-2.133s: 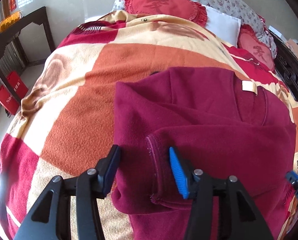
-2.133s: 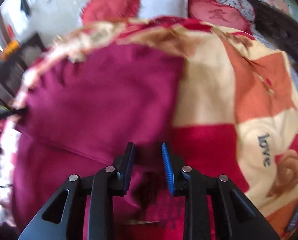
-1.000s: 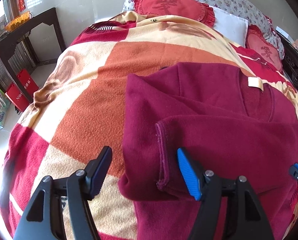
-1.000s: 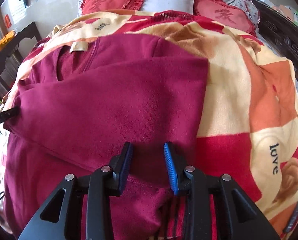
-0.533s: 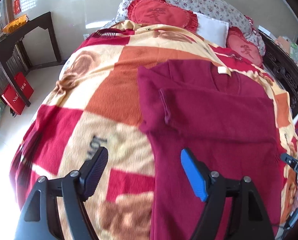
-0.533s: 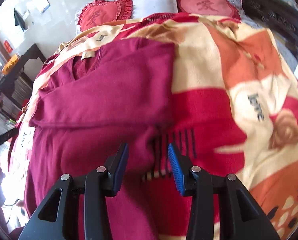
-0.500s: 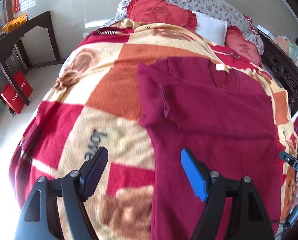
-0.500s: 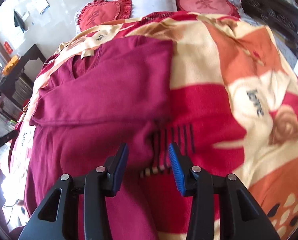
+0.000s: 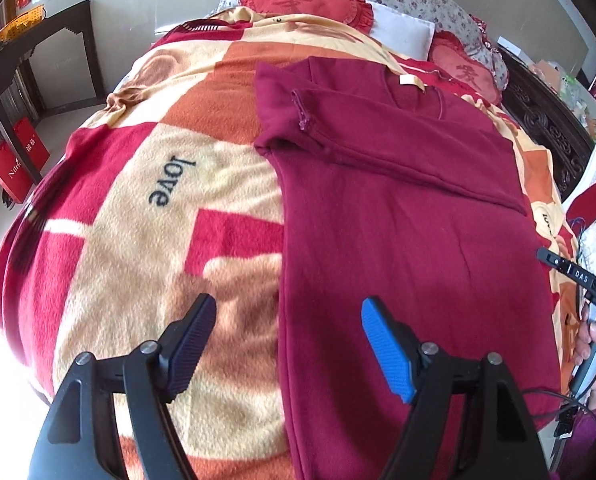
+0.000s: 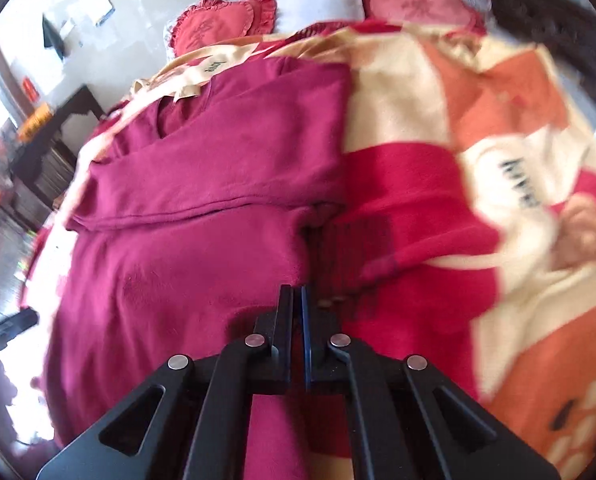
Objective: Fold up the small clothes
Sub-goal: 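Grasp the sweatshirt edge with the right tool and fold it inward, then open the right tool and withdraw it from the folded sweatshirt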
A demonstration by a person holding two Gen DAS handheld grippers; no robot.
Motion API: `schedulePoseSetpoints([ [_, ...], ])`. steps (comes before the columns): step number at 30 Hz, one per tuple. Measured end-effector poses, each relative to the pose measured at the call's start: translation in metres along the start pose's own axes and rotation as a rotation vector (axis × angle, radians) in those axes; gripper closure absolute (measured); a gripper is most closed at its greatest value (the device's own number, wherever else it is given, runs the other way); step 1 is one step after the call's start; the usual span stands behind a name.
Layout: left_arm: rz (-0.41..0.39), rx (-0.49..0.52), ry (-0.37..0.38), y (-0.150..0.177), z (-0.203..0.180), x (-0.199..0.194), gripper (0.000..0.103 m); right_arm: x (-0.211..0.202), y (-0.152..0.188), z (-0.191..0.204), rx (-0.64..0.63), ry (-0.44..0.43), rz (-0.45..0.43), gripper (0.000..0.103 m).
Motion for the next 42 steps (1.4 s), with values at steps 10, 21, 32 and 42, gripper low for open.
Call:
schedulePoseSetpoints([
  [10, 0.048, -0.082, 0.053, 0.031, 0.007, -0.012, 0.024, -0.058, 0.054, -0.006, 0.045, -0.177, 0.075, 0.082],
  [21, 0.048, -0.035, 0.069, 0.060, 0.002, -0.039, 0.024, -0.093, 0.108, 0.003, -0.028, -0.171, 0.037, 0.103],
  [32, 0.098, -0.067, 0.133, 0.094, -0.005, -0.050, 0.024, -0.099, 0.129, 0.008, -0.031, -0.199, 0.077, 0.079],
  [42, 0.135, -0.036, 0.154, 0.108, -0.020, -0.038, 0.043, -0.095, 0.138, 0.002, 0.034, -0.217, 0.087, 0.078],
])
Point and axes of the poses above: each gripper's, at about its wrist camera, not at the fingertips, and x roughly the way its jaws point, z to its left, y to its underside, the point moved 8 cm from there along x, roughly the way its jaws point, and after that the axes turned 7 degrees about -z, right-handed, at the moved point
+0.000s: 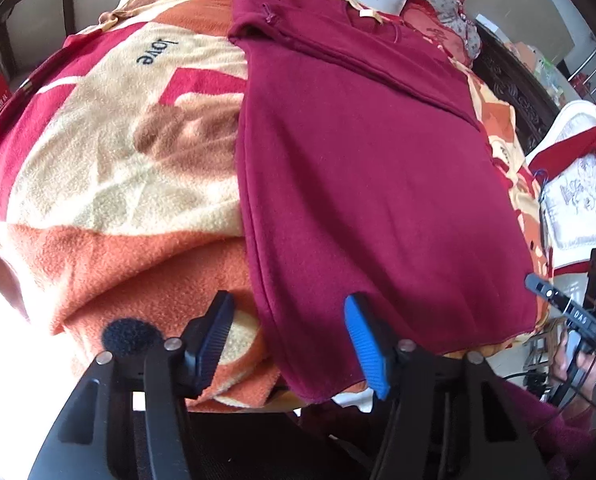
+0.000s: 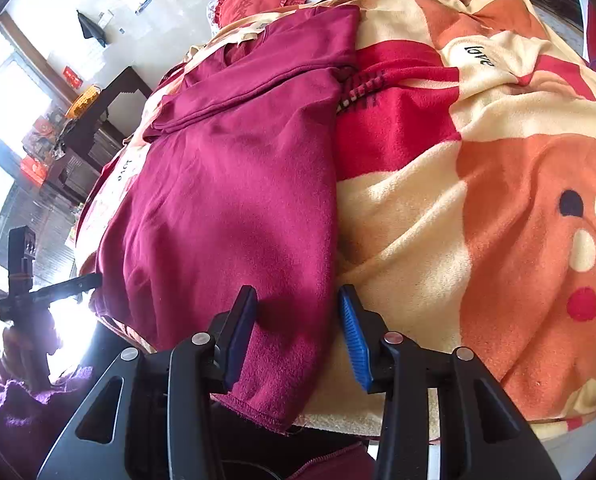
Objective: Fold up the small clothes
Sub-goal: 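Open the right tool and withdraw it from the folded sweatshirt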
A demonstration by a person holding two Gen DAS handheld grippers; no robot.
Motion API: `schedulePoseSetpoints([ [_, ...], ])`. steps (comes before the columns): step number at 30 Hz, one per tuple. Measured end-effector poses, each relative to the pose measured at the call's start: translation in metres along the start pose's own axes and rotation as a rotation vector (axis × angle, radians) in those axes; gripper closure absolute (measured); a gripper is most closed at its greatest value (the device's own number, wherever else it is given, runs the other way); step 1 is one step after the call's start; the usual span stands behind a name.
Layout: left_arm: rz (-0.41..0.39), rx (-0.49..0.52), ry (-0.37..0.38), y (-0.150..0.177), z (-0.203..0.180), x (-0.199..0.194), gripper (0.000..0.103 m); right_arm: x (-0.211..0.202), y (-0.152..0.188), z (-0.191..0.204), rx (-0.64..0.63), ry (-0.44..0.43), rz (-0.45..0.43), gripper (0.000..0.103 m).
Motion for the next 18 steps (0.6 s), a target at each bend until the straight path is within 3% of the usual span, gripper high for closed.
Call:
schedulePoseSetpoints([
  [4, -0.029, 0.015, 0.013, -0.006, -0.003, 0.002, 0.051, 0.001, 0.001, 0.002, -0.016, -0.011, -0.003, 0.073],
  [13, 0.017, -0.006, 0.049, 0.005, 0.000, 0.010, 0.052, 0.007, -0.002, 0.004, -0.027, 0.009, 0.003, 0.072],
  [15, 0.016, 0.000, 0.041, 0.006, 0.001, 0.010, 0.058, 0.008, -0.002, 0.005, -0.038, 0.013, 0.009, 0.071],
  [18, 0.022, 0.007, 0.030, 0.007, 0.000, 0.010, 0.081, 0.009, -0.001, 0.007, -0.060, 0.015, 0.006, 0.071],
])
Point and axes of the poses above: each gripper's, at about its wrist camera, not at the fingertips, and x roughly the way its jaws point, z to its left, y to its underside, the point moved 8 cm from there along x, roughly the way its jaws point, and after that the axes turned 7 degrees about -z, right-handed, at the moved point
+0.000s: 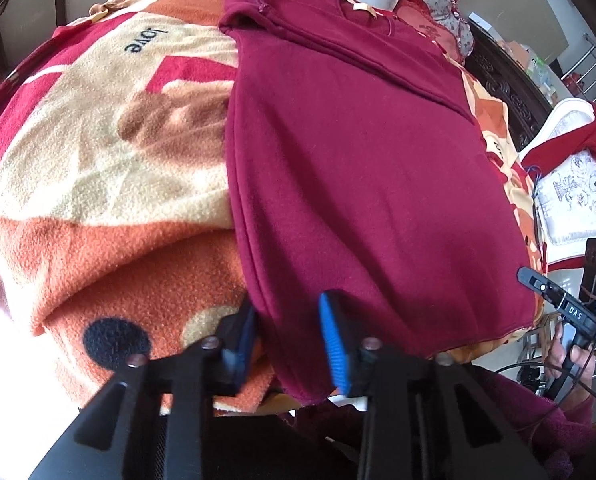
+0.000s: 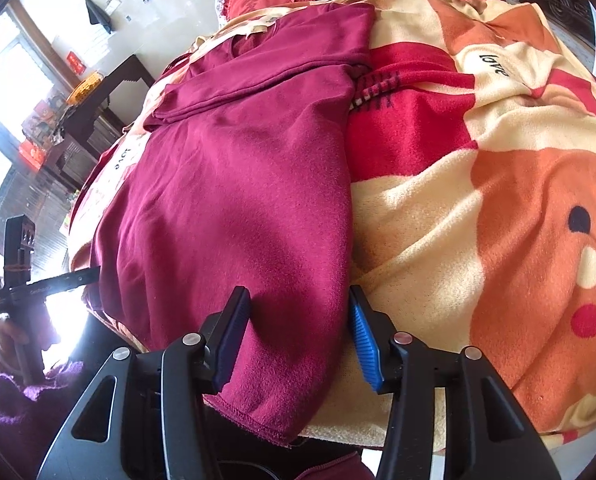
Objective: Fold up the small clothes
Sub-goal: 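Open the right tool and withdraw it from the folded sweatshirt, then grasp the sweatshirt hem with both tools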
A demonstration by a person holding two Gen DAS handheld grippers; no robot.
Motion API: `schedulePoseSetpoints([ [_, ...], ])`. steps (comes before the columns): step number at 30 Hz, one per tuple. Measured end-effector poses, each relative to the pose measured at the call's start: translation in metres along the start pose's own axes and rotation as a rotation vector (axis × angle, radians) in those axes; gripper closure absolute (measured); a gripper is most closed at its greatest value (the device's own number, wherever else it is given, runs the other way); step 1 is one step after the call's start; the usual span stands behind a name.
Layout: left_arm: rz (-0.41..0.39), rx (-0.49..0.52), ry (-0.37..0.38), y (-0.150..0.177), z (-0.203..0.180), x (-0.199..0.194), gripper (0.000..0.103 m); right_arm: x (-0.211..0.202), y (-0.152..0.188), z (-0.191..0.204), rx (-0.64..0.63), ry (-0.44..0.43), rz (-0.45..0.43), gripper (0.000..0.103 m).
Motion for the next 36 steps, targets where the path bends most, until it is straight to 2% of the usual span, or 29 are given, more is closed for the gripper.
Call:
schedulePoseSetpoints([
  [1, 0.002, 0.006, -0.008, 0.000, -0.001, -0.001, 0.090, 0.000, 0.000, 0.001, -0.027, 0.017, -0.001, 0.079],
  [2, -0.001, 0.015, -0.025, 0.000, -0.001, -0.003, 0.091, -0.001, 0.001, 0.004, -0.058, 0.035, 0.004, 0.096],
  [3, -0.007, 0.027, -0.042, -0.001, -0.002, -0.005, 0.093, -0.002, 0.001, 0.008, -0.093, 0.047, 0.008, 0.103],
  [9, -0.056, 0.077, -0.087, -0.005, -0.008, -0.021, 0.094, -0.019, -0.011, 0.021, -0.146, 0.026, -0.032, 0.103],
  [12, -0.053, 0.078, -0.093, -0.004, -0.007, -0.019, 0.094, -0.014, -0.007, 0.015, -0.132, 0.028, -0.006, 0.103],
  [15, -0.048, 0.080, -0.099, -0.002, -0.007, -0.016, 0.094, -0.004, 0.002, 0.004, -0.073, 0.023, 0.043, 0.092],
  [20, -0.032, 0.107, -0.109, 0.000, -0.011, -0.009, 0.092, -0.003, 0.005, 0.004, -0.044, -0.016, 0.031, 0.086],
  [24, -0.011, 0.094, -0.107, 0.003, -0.009, 0.000, 0.085, 0.002, 0.006, 0.005, -0.047, -0.031, 0.024, 0.086],
  [25, -0.010, 0.088, -0.103, 0.003, -0.008, 0.001, 0.085, 0.003, 0.007, 0.005, -0.056, -0.032, 0.025, 0.088],
  [26, -0.009, 0.084, -0.099, 0.003, -0.007, 0.001, 0.085, 0.002, 0.007, 0.006, -0.070, -0.027, 0.025, 0.094],
  [27, -0.008, 0.078, -0.092, 0.002, -0.007, 0.001, 0.085, 0.001, 0.005, 0.005, -0.076, -0.023, 0.021, 0.099],
  [28, -0.009, 0.074, -0.078, 0.002, -0.007, 0.000, 0.091, 0.000, 0.003, 0.006, -0.070, -0.030, 0.015, 0.103],
  [29, -0.009, 0.073, -0.056, 0.001, -0.008, -0.003, 0.095, -0.001, 0.001, 0.007, -0.060, -0.037, 0.008, 0.103],
  [32, -0.020, 0.086, 0.016, -0.011, -0.014, -0.018, 0.096, -0.010, -0.005, 0.015, -0.060, -0.074, -0.010, 0.103],
  [34, -0.057, 0.049, 0.117, -0.031, -0.017, -0.040, 0.096, -0.021, -0.016, 0.027, -0.070, -0.138, -0.036, 0.103],
  [36, -0.109, 0.039, 0.150, -0.051, -0.017, -0.059, 0.096, -0.034, -0.032, 0.038, -0.067, -0.213, -0.068, 0.103],
])
Point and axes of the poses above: each gripper's, at about its wrist camera, not at the fingertips, and x roughly the way its jaws point, z to its left, y to its underside, the point moved 8 cm from there along x, roughly the way its jaws point, and after that the axes turned 7 degrees about -z, right-handed, at the moved point
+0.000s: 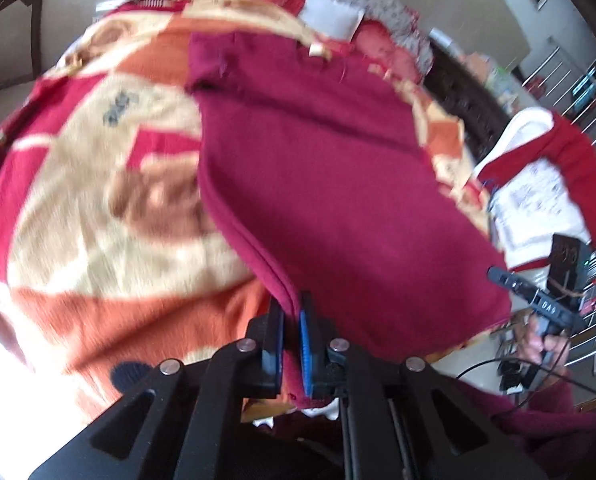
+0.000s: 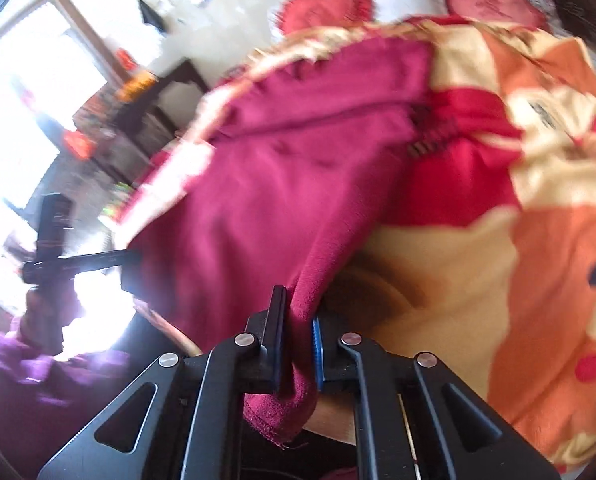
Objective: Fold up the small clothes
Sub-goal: 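Grasp the sweatshirt hem with both tools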
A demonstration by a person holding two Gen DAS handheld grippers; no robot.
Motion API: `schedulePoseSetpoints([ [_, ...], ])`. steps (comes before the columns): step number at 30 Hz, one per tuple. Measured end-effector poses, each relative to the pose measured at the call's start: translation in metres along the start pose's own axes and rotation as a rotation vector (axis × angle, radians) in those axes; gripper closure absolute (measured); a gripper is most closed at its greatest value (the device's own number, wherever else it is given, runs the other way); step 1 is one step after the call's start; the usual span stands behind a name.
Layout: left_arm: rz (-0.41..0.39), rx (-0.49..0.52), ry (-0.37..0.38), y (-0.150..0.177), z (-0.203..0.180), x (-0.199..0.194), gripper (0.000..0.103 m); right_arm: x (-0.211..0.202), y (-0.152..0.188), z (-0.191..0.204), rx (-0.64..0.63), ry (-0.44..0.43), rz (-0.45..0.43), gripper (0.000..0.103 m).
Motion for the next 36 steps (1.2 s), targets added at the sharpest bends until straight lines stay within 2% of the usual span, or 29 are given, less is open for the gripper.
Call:
schedulePoseSetpoints([
  [4, -0.115, -0.012, 0.025, -0.049, 0.001, -0.022, 0.096, -0.017, -0.045, 0.010, 0.011, -0.072, -0.106, 0.103],
  [7, -0.163, -0.009, 0.008, -0.080, 0.004, -0.023, 0.096, -0.020, -0.078, 0.009, 0.033, -0.100, -0.168, 0.103],
  [12, -0.222, 0.001, -0.036, -0.129, 0.008, -0.013, 0.096, -0.005, -0.132, 0.011, -0.010, -0.056, -0.245, 0.103],
  [17, -0.274, 0.020, -0.103, -0.182, 0.014, 0.009, 0.096, 0.021, -0.177, -0.004, -0.018, 0.024, -0.276, 0.103],
  [22, -0.282, 0.012, -0.176, -0.226, 0.030, 0.051, 0.096, 0.056, -0.219, -0.037, 0.047, 0.096, -0.265, 0.103],
  [24, -0.263, -0.008, -0.193, -0.239, 0.038, 0.074, 0.096, 0.072, -0.230, -0.051, 0.058, 0.140, -0.249, 0.103],
  [29, -0.218, -0.029, -0.233, -0.265, 0.054, 0.128, 0.096, 0.116, -0.247, -0.087, 0.116, 0.179, -0.209, 0.103],
  [33, -0.188, -0.037, -0.216, -0.274, 0.059, 0.158, 0.091, 0.148, -0.253, -0.126, 0.228, 0.188, -0.173, 0.100],
  [34, -0.184, -0.039, -0.203, -0.277, 0.060, 0.162, 0.087, 0.151, -0.254, -0.131, 0.226, 0.191, -0.168, 0.096],
  [36, -0.169, -0.062, -0.156, -0.281, 0.061, 0.165, 0.077, 0.149, -0.254, -0.139, 0.223, 0.194, -0.168, 0.095],
])
Point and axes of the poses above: each gripper's, at about its wrist camera, not at the fingertips, and x roughly the way its jaws point, z to its left, y to its underside, the point moved 8 cm from there along x, roughly the way its jaws point, and after that the axes turned 7 degrees about -z, right-handed, at the moved point
